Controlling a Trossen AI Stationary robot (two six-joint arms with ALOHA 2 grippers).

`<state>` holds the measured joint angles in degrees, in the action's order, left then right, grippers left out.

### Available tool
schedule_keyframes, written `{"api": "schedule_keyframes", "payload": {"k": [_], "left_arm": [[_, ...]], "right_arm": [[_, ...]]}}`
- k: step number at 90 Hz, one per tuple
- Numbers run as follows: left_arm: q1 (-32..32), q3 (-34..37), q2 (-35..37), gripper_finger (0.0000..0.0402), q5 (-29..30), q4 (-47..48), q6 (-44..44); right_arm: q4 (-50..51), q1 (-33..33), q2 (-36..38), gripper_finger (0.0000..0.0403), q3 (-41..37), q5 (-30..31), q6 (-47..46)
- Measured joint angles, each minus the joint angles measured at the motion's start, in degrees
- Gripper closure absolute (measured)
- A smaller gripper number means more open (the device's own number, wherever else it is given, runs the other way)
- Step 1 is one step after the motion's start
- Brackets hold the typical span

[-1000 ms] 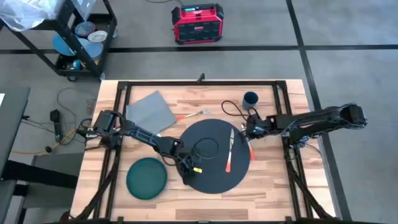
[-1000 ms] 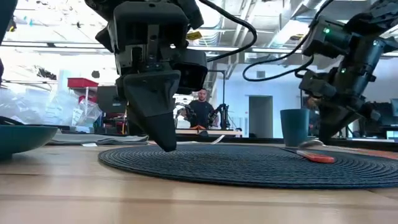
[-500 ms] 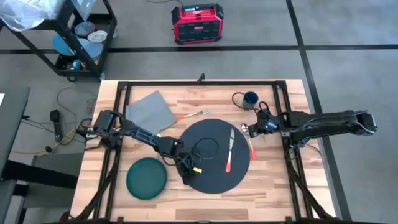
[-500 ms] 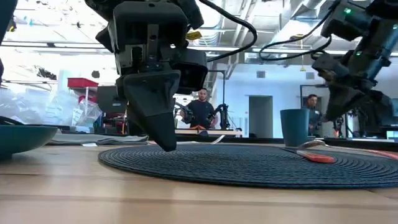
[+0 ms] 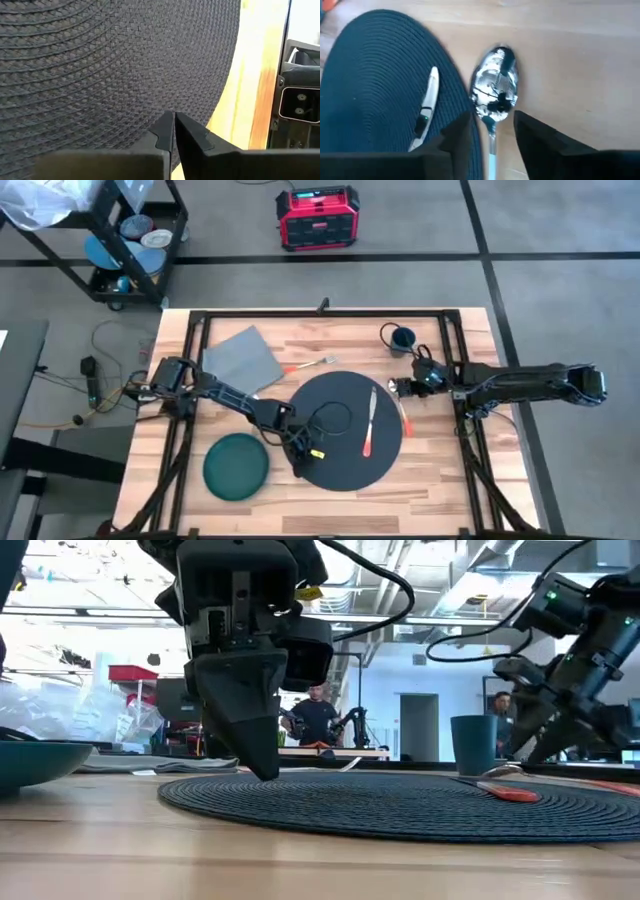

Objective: Set table place
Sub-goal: Put the orange spoon on the blue tablemat

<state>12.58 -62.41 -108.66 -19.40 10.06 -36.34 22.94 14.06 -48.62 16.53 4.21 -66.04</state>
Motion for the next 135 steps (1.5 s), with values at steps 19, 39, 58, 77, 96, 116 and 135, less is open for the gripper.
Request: {"api": "schedule_keyframes", "payload": {"k": [19,39,58,77,96,116,135], "left_arm": [[0.0,0.0,0.0,0.0402,0.0,0.6,0.9],[0.0,0.0,0.0,0.0401,-0.2,1.7,2.1],[-0.2,0.0,0.0,0.0401,-0.4,2.7,3.5],[-0.2,0.0,0.0,0.0401,-0.5,3.0,3.8],[-0.4,0.0,0.0,0.0401,-0.5,2.8,3.8],[-0.4,0.0,0.0,0.0401,-0.2,2.5,3.8],[-0.7,0.0,0.0,0.0401,0.0,2.5,3.5]], "right_arm": [[-5.4,0.0,-2.4,0.0252,-2.0,-0.1,-2.8],[-14.5,0.0,-5.4,0.0279,-4.8,0.3,-5.9],[-22.3,-0.1,-9.1,0.0367,-5.9,1.7,-4.4],[-21.4,-2.3,-6.9,0.0400,-4.5,2.1,-3.0],[0.0,-6.7,1.7,0.0401,1.3,4.5,-2.6],[27.3,-8.8,7.8,0.0402,9.1,7.7,-2.3],[24.5,-6.8,1.3,0.0361,9.7,-0.7,6.7]]}}
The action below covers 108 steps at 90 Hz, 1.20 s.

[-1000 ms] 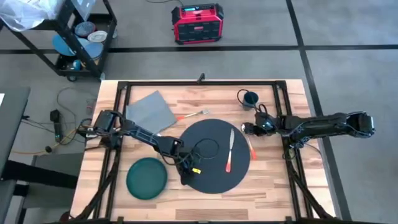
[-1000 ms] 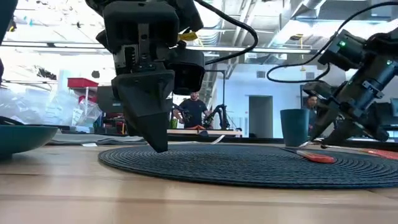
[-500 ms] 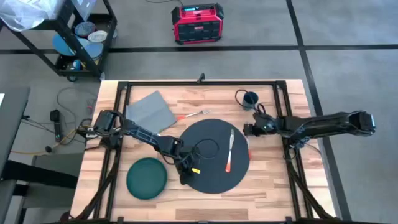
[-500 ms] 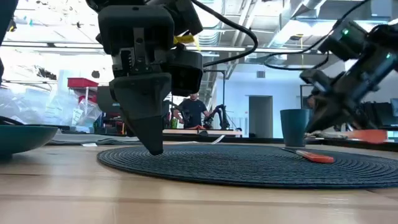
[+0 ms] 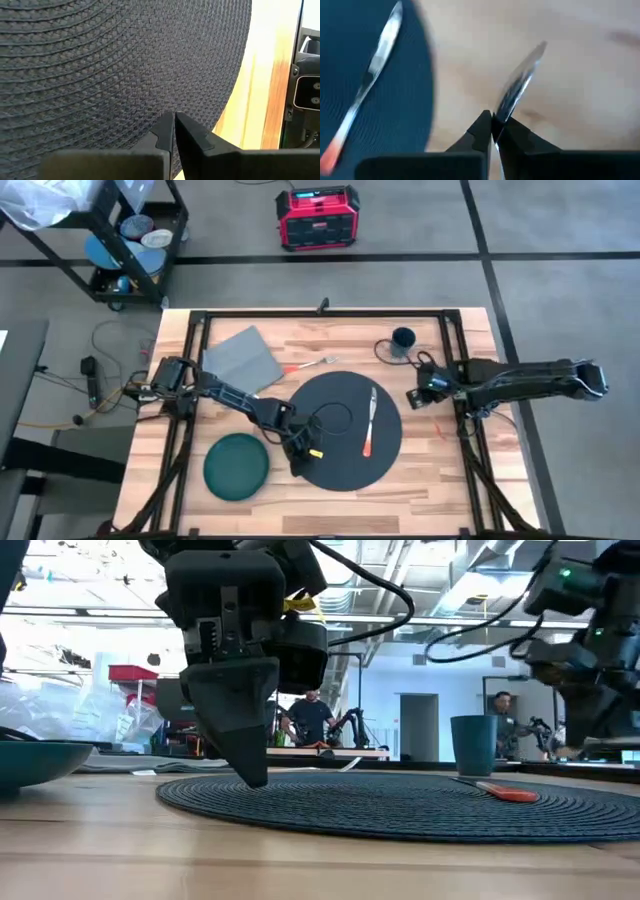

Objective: Set table place
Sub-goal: Put the orange spoon on the blue tablemat

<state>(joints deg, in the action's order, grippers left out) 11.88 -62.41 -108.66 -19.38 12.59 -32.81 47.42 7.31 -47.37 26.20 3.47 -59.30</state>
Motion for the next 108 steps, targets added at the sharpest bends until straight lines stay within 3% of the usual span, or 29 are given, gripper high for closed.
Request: {"api": "schedule_keyframes", "payload": {"k": [22,35,57,76,91,108], "left_arm": [[-1.1,0.0,0.0,0.0402,-0.4,-0.1,-0.1],[-1.1,0.0,0.0,0.0401,0.1,-0.2,0.8],[-1.1,0.0,0.0,0.0401,0.2,-0.3,1.1],[-1.1,0.0,0.0,0.0402,0.2,-0.2,1.3],[-1.0,0.0,0.0,0.0401,0.3,-0.2,1.5],[-1.0,0.0,0.0,0.0401,0.1,0.0,2.5]], "right_arm": [[0.9,-3.2,4.2,0.0248,2.2,5.1,-3.3],[6.2,-3.2,5.2,0.0224,2.6,5.2,-6.3],[4.0,-1.5,2.1,0.0265,0.3,5.2,-8.1],[-9.5,1.2,0.1,0.0277,-7.4,1.0,-13.3],[-16.7,2.7,0.6,0.0276,-9.6,1.7,-13.6],[-21.3,4.2,0.8,0.0365,-10.8,2.5,-12.3]]}}
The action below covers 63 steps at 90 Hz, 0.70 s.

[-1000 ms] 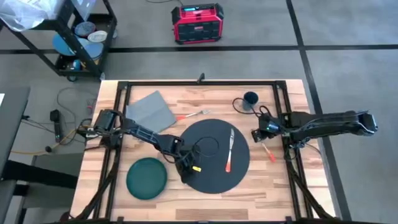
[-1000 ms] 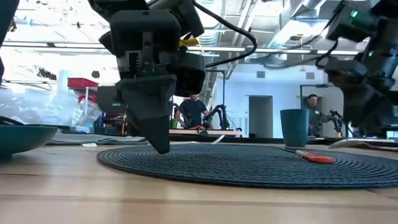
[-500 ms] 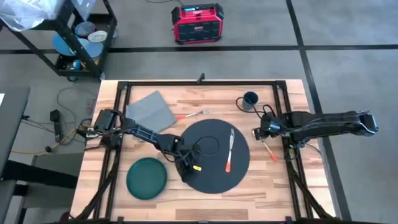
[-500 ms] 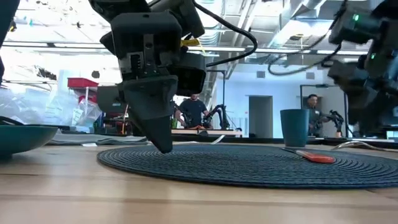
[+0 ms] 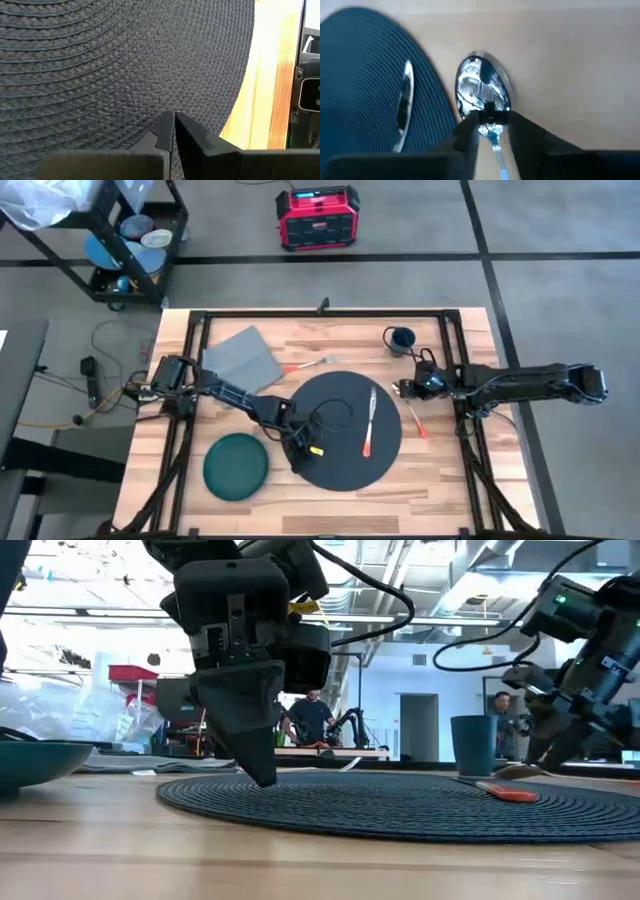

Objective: Set table place
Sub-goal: Put the orange spoon on the blue tablemat

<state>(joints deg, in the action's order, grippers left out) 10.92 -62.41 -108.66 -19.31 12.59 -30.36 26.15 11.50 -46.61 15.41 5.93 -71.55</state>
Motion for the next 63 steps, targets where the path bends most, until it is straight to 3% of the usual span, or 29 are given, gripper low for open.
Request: {"api": "schedule_keyframes", "payload": {"k": [11,30,41,51,63], "left_arm": [[0.0,0.0,0.0,0.0401,-0.3,0.6,0.6],[0.0,0.0,0.0,0.0401,-0.7,1.6,2.8],[0.0,0.0,0.0,0.0401,-1.0,2.7,4.2],[-0.1,0.0,0.0,0.0401,-1.5,3.4,5.1],[-0.1,0.0,0.0,0.0401,-1.6,3.9,5.2]], "right_arm": [[-0.6,-1.6,2.6,0.0384,0.0,0.3,0.9],[3.7,-2.3,4.1,0.0324,0.0,6.1,-2.8],[2.3,-2.0,3.3,0.0313,-0.1,6.4,-1.7],[-3.8,-2.1,3.4,0.0330,0.0,7.6,-0.1],[-4.5,-0.8,1.0,0.0376,-0.1,8.3,1.0]]}}
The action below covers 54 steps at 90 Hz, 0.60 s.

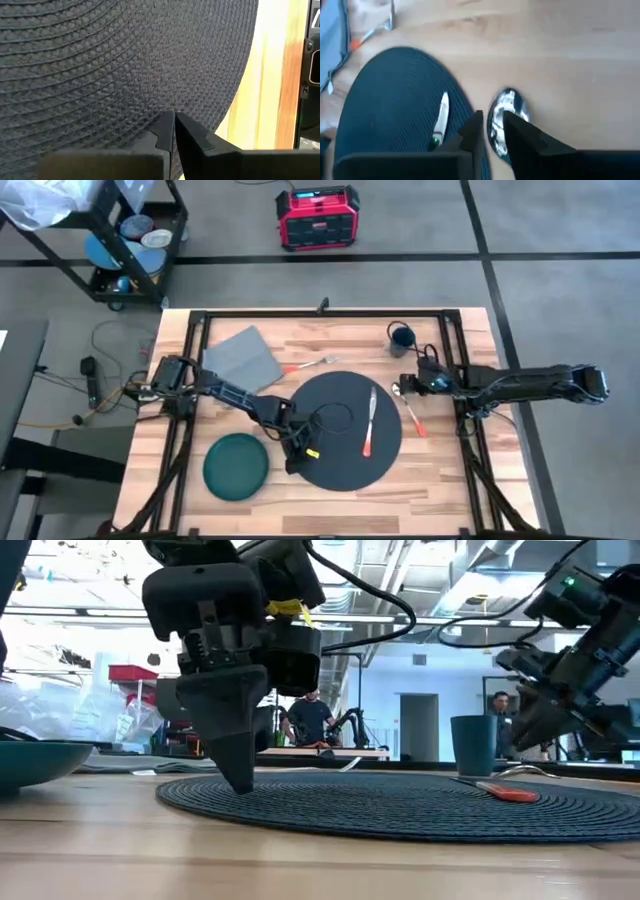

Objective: Set table place
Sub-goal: Put the orange spoon on the blue tablemat, then put the orange spoon to the right of the orange table knife on the blue tablemat

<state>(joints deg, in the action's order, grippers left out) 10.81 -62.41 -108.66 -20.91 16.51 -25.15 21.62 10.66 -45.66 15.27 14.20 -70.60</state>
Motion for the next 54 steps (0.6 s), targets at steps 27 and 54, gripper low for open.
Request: {"api": "schedule_keyframes", "payload": {"k": [27,54], "left_arm": [[-0.7,0.0,0.0,0.0401,0.0,0.5,0.0],[-1.3,0.0,0.0,0.0401,0.0,0.7,0.3]], "right_arm": [[10.0,-1.3,-7.8,0.0403,0.2,-2.1,-10.0],[18.8,-10.1,-6.9,0.0398,8.6,4.7,-10.0]]}}
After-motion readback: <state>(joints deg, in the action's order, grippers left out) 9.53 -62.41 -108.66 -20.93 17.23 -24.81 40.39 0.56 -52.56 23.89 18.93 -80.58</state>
